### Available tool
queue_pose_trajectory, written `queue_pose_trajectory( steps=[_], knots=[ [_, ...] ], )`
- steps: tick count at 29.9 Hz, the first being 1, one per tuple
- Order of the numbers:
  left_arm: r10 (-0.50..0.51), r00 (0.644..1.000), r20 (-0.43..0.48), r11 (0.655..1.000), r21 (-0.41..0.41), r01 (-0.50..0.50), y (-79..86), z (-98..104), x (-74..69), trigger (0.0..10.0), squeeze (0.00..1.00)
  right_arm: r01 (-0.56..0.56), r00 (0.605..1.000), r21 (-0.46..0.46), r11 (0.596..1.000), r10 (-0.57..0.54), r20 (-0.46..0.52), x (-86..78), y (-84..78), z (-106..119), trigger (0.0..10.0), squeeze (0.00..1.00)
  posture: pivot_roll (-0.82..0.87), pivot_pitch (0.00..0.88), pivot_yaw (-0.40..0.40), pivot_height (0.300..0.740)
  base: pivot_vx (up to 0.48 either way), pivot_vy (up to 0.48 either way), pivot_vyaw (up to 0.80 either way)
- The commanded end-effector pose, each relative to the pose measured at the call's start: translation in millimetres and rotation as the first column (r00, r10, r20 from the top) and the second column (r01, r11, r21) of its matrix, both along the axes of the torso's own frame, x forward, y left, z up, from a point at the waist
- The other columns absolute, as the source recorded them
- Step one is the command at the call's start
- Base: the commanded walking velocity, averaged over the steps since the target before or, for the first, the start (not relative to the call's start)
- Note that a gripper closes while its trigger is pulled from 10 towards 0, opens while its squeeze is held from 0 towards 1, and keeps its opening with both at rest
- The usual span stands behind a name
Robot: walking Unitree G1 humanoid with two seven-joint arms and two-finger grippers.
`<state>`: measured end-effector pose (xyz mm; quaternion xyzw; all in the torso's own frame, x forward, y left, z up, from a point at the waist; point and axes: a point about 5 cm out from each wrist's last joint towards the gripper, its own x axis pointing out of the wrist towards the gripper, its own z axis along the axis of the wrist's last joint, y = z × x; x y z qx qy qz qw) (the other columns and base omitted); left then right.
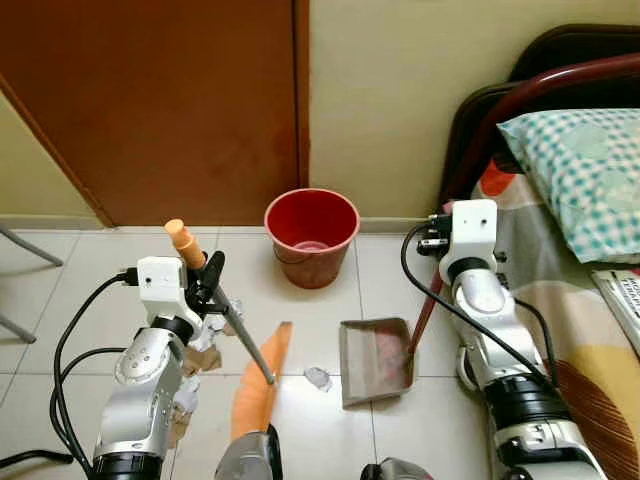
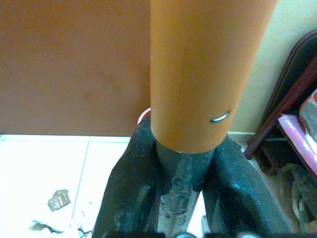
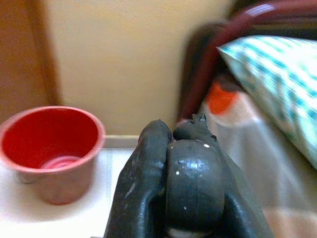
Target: Sweep floor
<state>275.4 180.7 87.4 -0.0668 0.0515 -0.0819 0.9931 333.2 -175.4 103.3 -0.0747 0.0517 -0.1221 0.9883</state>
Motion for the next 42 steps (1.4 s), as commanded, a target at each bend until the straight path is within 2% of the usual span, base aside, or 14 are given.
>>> queue_pose_trajectory(
  steps=[1,5,9,10,13,19,23,28,29,33,35,38,41,42],
  knots=[
    [-0.036,0.999,-0.029,0.998,-0.061,0.034,-11.9,-1.9,0.0,10.0,0.0,0.075,0.996,-0.053,0.996,-0.072,0.049,4.0,-7.4,8.9,10.0,0.0,0.07,0.127,0.016,0.74,0.0,0.0,0.0],
    [-0.071,0.997,-0.016,0.994,-0.089,0.069,-25.1,5.5,0.5,10.0,0.0,0.052,0.998,-0.08,0.995,-0.048,0.045,5.7,4.2,3.8,10.0,0.0,0.07,0.126,0.008,0.74,0.0,0.0,0.0],
    [-0.097,0.995,-0.001,0.989,-0.115,0.096,-32.7,10.5,-0.6,10.0,0.0,0.028,0.999,-0.047,0.999,-0.026,0.029,5.4,10.2,-1.5,10.0,0.0,0.08,0.125,0.001,0.74,0.0,0.0,0.0],
    [-0.113,0.994,0.011,0.982,-0.149,0.113,-38.3,14.1,-0.5,10.0,0.0,0.022,1.0,-0.008,1.0,-0.022,0.009,4.3,13.9,-7.6,10.0,0.0,0.08,0.124,-0.002,0.74,0.0,0.0,0.0],
    [-0.121,0.992,0.021,0.961,-0.246,0.123,-46.5,18.3,0.9,10.0,0.0,0.022,0.999,0.027,0.999,-0.021,-0.026,0.8,18.3,-19.0,10.0,0.0,0.08,0.123,-0.004,0.74,0.0,0.0,0.0],
    [-0.112,0.992,0.058,0.93,-0.345,0.125,-54.7,30.5,6.4,10.0,0.0,0.011,0.999,0.04,0.999,-0.009,-0.046,-1.2,26.4,-29.4,10.0,0.0,0.07,0.125,-0.002,0.74,0.0,0.0,0.0],
    [-0.056,0.996,0.065,0.92,-0.384,0.077,-46.1,35.6,13.6,10.0,0.0,0.001,0.998,0.053,0.999,0.002,-0.063,0.1,26.7,-31.4,10.0,0.0,0.06,0.125,-0.006,0.74,0.0,0.0,0.0],
    [0.037,0.995,0.094,0.936,-0.352,-0.001,-23.3,41.5,21.1,10.0,0.0,-0.003,0.997,0.069,0.998,0.008,-0.078,0.8,26.2,-35.0,10.0,0.0,0.06,0.124,-0.01,0.74,0.0,0.0,0.0],
    [0.067,0.991,0.118,0.95,-0.311,-0.027,-10.5,45.4,23.4,10.0,0.0,-0.003,0.996,0.07,0.998,0.009,-0.084,1.1,25.7,-36.2,10.0,0.0,0.06,0.124,-0.012,0.74,0.0,0.0,0.0],
    [0.111,0.982,0.155,0.962,-0.265,-0.067,10.8,54.7,27.4,10.0,0.0,-0.012,0.996,0.054,0.998,0.017,-0.089,2.0,24.2,-35.9,10.0,0.0,0.07,0.123,-0.021,0.74,0.0,0.0,0.0],
    [0.115,0.981,0.158,0.962,-0.263,-0.07,12.6,55.8,27.8,10.0,0.0,-0.014,0.996,0.049,0.999,0.018,-0.088,2.2,23.8,-35.6,10.0,0.0,0.07,0.123,-0.023,0.74,0.0,0.0,0.0],
    [0.14,0.974,0.178,0.967,-0.238,-0.095,27.2,62.8,28.3,10.0,0.0,-0.012,0.997,-0.011,1.0,0.012,-0.076,1.4,16.3,-32.1,10.0,0.0,0.07,0.12,-0.025,0.74,0.0,0.0,0.0],
    [0.14,0.976,0.169,0.972,-0.209,-0.103,33.1,60.4,25.5,10.0,0.0,-0.007,0.999,-0.005,1.0,0.006,-0.054,-0.1,9.2,-29.0,10.0,0.0,0.07,0.12,-0.025,0.74,0.0,0.0,0.0],
    [0.121,0.98,0.155,0.982,-0.162,-0.096,34.8,52.8,21.8,10.0,0.0,-0.022,0.999,0.047,0.999,0.023,-0.026,-1.8,6.5,-27.3,10.0,0.0,0.07,0.12,-0.032,0.74,0.0,0.0,0.0]
  ],
)
